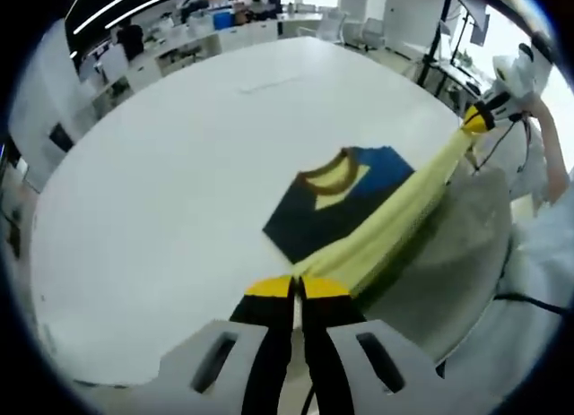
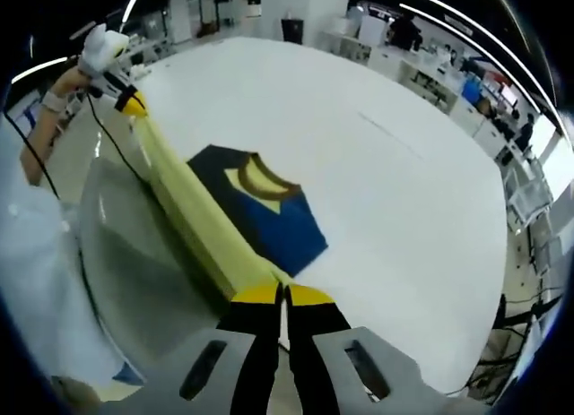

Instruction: Fold the garment on the visible template until the final outline fits inside the template.

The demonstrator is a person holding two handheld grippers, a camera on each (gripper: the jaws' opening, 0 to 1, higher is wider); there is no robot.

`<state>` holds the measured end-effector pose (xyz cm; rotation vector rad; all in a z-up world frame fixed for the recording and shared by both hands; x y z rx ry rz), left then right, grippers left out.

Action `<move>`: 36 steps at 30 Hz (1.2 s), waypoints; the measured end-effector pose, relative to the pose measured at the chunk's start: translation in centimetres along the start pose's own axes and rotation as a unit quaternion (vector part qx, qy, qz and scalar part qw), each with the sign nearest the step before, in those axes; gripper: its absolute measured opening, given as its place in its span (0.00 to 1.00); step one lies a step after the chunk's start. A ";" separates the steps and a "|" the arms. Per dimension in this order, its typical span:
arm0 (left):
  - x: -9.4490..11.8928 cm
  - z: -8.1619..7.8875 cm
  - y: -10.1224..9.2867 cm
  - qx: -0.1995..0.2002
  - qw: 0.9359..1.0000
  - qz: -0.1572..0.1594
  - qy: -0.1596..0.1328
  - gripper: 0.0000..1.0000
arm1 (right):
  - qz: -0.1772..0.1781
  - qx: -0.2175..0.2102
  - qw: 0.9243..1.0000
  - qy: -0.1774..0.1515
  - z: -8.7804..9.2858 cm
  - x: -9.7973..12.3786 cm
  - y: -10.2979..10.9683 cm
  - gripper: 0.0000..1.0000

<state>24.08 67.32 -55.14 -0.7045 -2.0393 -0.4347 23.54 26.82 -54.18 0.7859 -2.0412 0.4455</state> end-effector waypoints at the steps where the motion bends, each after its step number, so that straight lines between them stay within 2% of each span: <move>1: -0.2 0.0 0.0 0.001 1.000 0.001 -0.001 0.00 | 0.000 0.001 1.000 0.001 0.0 -0.1 0.0 0.02; 5: -0.9 0.1 0.3 0.005 1.000 0.001 -0.002 0.00 | 0.003 -0.001 1.000 0.003 -0.1 -0.9 -0.3 0.02; 8: -1.5 0.2 0.6 0.017 1.000 0.015 -0.004 0.00 | 0.007 -0.008 1.000 -0.001 -0.1 -1.5 -0.8 0.02; 15: -3.0 0.3 1.3 0.031 0.999 0.024 -0.010 0.00 | 0.005 -0.018 1.000 0.005 0.4 -3.0 -1.3 0.02; 33: -6.2 0.3 2.7 0.050 0.998 0.026 -0.017 0.00 | 0.019 -0.027 0.999 -0.003 0.4 -6.2 -3.2 0.02; 36: -6.6 0.2 3.1 0.058 0.998 0.025 -0.021 0.00 | 0.028 -0.025 0.999 -0.017 0.3 -6.5 -3.5 0.02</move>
Point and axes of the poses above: the point that each gripper's makers call its tool centre point, and the gripper's own axes: x roughly backward along the fingers, y roughly to its left, z roughly out of its underside, the point moved 8 cm from there along x, roughly backward along the fingers, and after that the axes turned 5 degrees about -x, right-handed, at the moved point
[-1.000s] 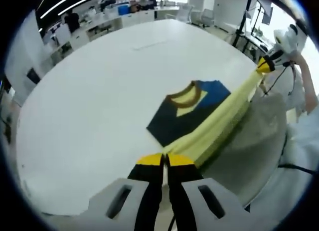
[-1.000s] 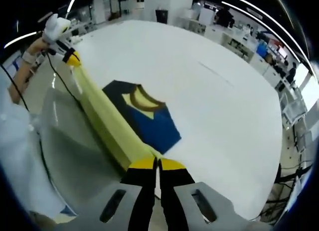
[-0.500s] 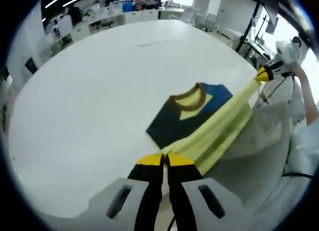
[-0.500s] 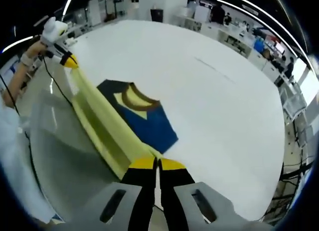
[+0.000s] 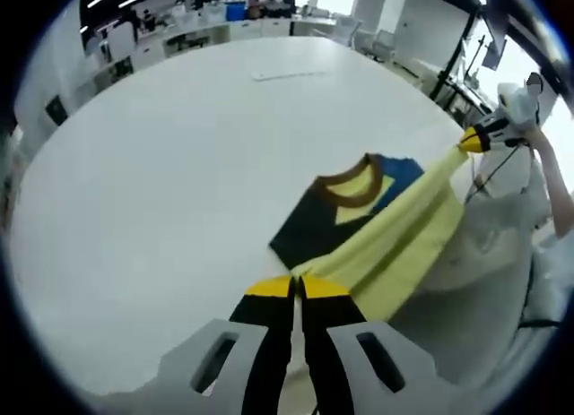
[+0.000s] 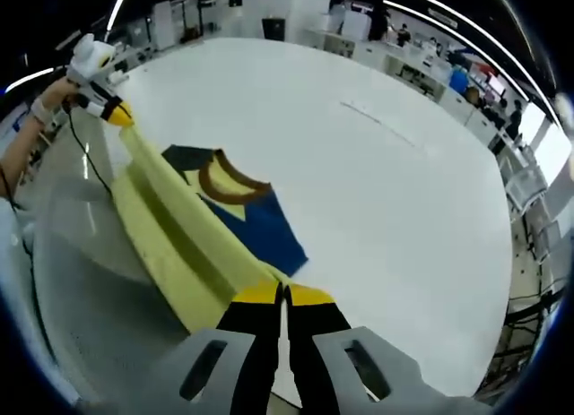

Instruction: Fold the garment on the visible template until the final outline fits inside the template.

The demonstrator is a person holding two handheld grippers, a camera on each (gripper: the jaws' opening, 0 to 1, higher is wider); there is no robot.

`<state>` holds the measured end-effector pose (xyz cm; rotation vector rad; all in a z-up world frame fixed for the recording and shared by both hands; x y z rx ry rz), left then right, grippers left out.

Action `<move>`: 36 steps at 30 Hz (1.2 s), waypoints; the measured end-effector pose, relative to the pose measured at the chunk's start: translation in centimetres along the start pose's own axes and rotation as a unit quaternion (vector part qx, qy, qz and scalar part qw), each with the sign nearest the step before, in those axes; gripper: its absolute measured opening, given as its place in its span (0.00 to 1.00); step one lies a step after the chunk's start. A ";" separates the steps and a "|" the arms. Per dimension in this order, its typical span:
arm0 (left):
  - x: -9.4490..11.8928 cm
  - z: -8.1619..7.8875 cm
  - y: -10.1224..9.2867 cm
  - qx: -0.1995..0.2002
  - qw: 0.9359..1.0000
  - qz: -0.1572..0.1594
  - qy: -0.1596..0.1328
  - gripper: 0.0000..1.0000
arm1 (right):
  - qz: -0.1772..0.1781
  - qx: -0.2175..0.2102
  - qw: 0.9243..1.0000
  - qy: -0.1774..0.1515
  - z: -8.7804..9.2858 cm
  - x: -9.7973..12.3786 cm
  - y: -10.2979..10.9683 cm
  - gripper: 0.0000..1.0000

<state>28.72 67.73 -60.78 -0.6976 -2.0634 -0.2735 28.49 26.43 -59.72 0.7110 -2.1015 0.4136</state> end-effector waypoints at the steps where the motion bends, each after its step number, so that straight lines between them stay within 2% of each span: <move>1: -0.2 0.0 0.2 0.005 1.000 -0.002 -0.002 0.00 | 0.002 -0.001 1.000 -0.003 0.0 -0.2 -0.1 0.02; 7: -1.3 -0.1 0.4 0.012 1.000 -0.004 -0.004 0.00 | 0.000 -0.008 1.000 0.001 0.3 -1.4 -0.5 0.02; 11: -2.0 0.1 0.5 0.000 1.000 -0.003 0.013 0.00 | 0.005 -0.005 1.000 -0.018 0.1 -2.0 -0.8 0.02; 12: -2.4 0.1 0.6 -0.005 1.000 -0.006 0.016 0.00 | 0.005 -0.018 1.000 -0.023 0.1 -2.4 -0.9 0.02; 15: -2.9 -0.2 0.9 -0.003 1.000 0.001 0.012 0.00 | 0.006 -0.015 1.000 -0.017 0.3 -3.0 -1.1 0.02; 20: -3.4 -0.7 1.3 -0.002 1.000 -0.006 0.000 0.00 | 0.008 -0.019 1.000 -0.017 0.3 -3.8 -1.5 0.02; 23: -4.2 -0.6 1.5 -0.001 1.000 -0.004 0.007 0.00 | 0.009 -0.022 1.000 -0.018 0.4 -4.5 -1.8 0.02; 29: -4.9 -0.8 1.8 -0.006 1.000 -0.005 -0.002 0.00 | 0.010 -0.025 1.000 -0.015 0.7 -5.2 -2.2 0.02; 36: -6.1 -0.6 2.1 0.000 1.000 -0.008 0.001 0.00 | 0.006 -0.030 0.999 -0.018 0.5 -6.3 -2.9 0.02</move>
Point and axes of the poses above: the point that each gripper's makers call its tool centre point, and the gripper's own axes: x roughly backward along the fingers, y roughly to its left, z roughly out of its underside, the point moved 8 cm from there along x, roughly backward along the fingers, and after that the axes turned 5 degrees about -x, right-handed, at the moved point
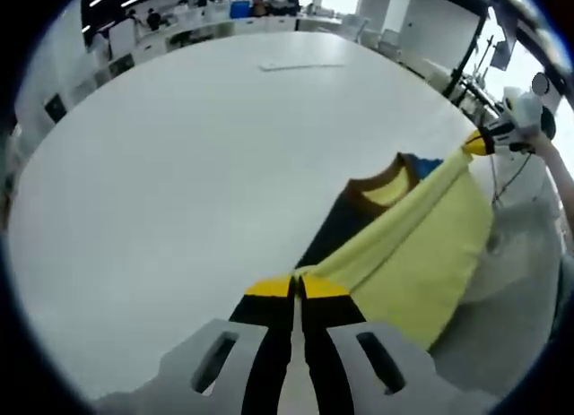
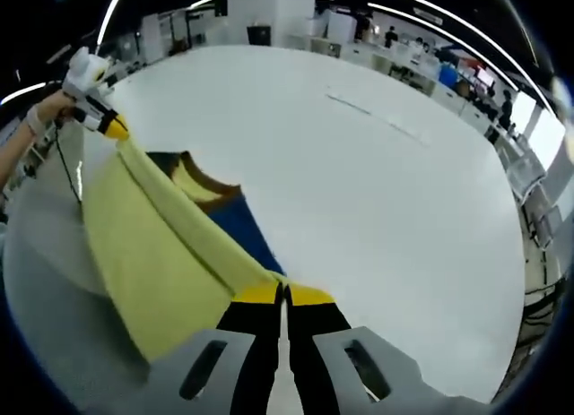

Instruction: Fold the garment on the visible template until the final outline fits inside the template.

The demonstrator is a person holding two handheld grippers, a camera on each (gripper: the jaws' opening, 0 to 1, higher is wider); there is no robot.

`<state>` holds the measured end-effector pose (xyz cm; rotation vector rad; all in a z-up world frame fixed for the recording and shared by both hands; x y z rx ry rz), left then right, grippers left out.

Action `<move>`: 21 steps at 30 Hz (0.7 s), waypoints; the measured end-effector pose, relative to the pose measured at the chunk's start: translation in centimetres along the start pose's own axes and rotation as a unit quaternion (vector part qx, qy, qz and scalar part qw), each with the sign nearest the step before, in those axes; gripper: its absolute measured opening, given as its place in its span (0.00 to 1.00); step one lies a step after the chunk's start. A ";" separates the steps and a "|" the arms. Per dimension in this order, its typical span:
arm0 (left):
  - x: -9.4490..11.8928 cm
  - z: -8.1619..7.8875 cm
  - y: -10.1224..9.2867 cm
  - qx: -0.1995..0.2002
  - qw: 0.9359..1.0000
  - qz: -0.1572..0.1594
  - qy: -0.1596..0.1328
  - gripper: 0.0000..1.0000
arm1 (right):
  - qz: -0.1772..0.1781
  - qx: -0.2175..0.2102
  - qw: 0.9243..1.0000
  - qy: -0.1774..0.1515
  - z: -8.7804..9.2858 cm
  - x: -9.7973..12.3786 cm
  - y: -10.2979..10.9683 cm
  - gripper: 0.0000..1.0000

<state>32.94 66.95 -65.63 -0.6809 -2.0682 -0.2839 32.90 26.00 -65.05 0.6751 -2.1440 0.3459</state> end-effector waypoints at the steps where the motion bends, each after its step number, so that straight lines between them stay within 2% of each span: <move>1: -0.1 0.0 0.1 0.001 1.000 0.000 0.000 0.00 | 0.000 0.002 1.000 0.005 0.0 -0.1 0.0 0.02; 6: -0.9 0.2 0.4 0.013 1.000 -0.002 -0.002 0.00 | 0.000 -0.003 1.000 0.005 0.3 -0.9 -0.5 0.02; 21: -2.2 0.5 0.8 0.014 1.000 -0.003 0.006 0.00 | 0.000 -0.021 1.000 0.008 0.9 -2.3 -1.0 0.03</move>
Point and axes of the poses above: the point that each gripper's makers call its tool centre point, and the gripper's own axes: x roughly backward along the fingers, y roughly to its left, z roughly out of its underside, the point moved 8 cm from there along x, roughly backward along the fingers, and after that the axes turned 5 degrees about -x, right-handed, at the moved point
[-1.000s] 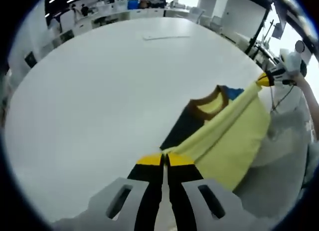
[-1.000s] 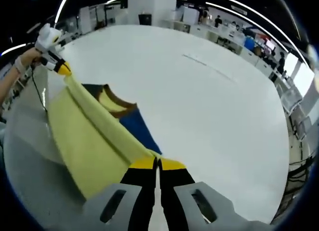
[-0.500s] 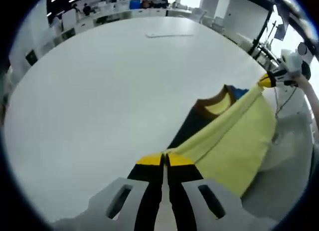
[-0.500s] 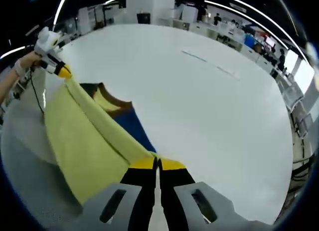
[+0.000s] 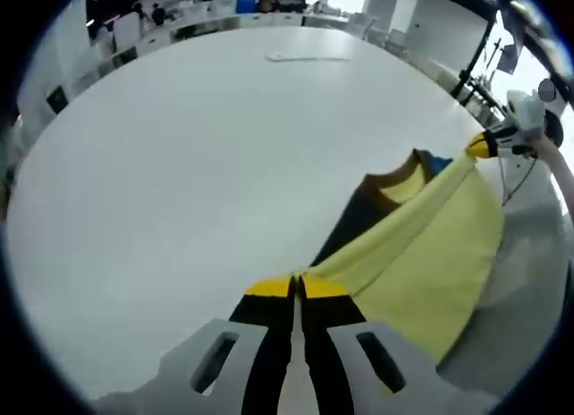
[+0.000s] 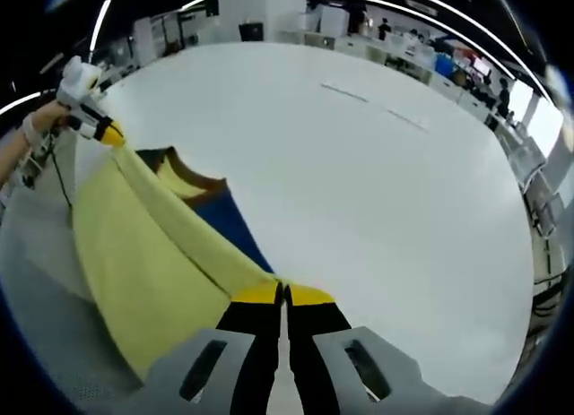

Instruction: Fold the garment on the visible template until the final outline fits inside the template.

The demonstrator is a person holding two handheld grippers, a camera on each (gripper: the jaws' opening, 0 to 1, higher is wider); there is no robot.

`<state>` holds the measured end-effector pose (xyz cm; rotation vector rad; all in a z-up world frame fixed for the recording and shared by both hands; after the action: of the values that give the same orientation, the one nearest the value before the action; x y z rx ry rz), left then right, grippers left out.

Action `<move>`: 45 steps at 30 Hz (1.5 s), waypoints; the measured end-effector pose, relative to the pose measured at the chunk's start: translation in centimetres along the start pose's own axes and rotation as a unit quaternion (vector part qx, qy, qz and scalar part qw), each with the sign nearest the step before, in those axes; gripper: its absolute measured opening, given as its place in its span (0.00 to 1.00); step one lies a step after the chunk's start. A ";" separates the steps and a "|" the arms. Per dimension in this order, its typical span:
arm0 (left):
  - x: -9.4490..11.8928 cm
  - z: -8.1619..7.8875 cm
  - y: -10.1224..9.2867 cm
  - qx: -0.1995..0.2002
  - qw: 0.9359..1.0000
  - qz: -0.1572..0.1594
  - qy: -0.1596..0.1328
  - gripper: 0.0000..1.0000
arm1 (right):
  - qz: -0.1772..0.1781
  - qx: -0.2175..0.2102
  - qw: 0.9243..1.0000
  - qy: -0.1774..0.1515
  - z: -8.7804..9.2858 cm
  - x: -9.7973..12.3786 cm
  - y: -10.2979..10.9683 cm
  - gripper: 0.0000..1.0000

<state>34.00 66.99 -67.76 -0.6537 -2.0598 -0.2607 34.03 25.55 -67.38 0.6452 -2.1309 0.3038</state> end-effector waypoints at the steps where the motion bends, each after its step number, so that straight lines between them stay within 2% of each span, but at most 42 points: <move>1: 0.0 0.0 0.0 0.000 1.000 0.000 0.001 0.00 | 0.000 -0.001 1.000 0.000 0.1 -0.1 0.0 0.03; 7: -0.4 0.1 0.0 -0.011 1.000 -0.005 0.006 0.00 | -0.001 -0.006 1.000 0.005 0.4 -0.6 -0.1 0.03; 27: -1.4 0.4 0.2 -0.011 1.000 -0.003 0.020 0.00 | -0.005 -0.016 1.000 0.016 1.2 -1.8 -0.2 0.03; 45: -1.3 0.5 0.0 -0.025 1.000 -0.012 0.014 0.00 | 0.004 -0.008 1.000 0.010 1.3 -1.8 -0.1 0.06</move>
<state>34.20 66.69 -69.13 -0.6521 -2.0418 -0.3350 34.07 25.46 -69.58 0.6217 -2.1145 0.2962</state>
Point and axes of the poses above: the point that each gripper's makers call its tool centre point, and the gripper's own axes: x roughly backward along the fingers, y roughly to its left, z roughly out of its underside, the point moved 8 cm from there along x, roughly backward along the fingers, and after that the axes turned 5 degrees about -x, right-handed, at the moved point
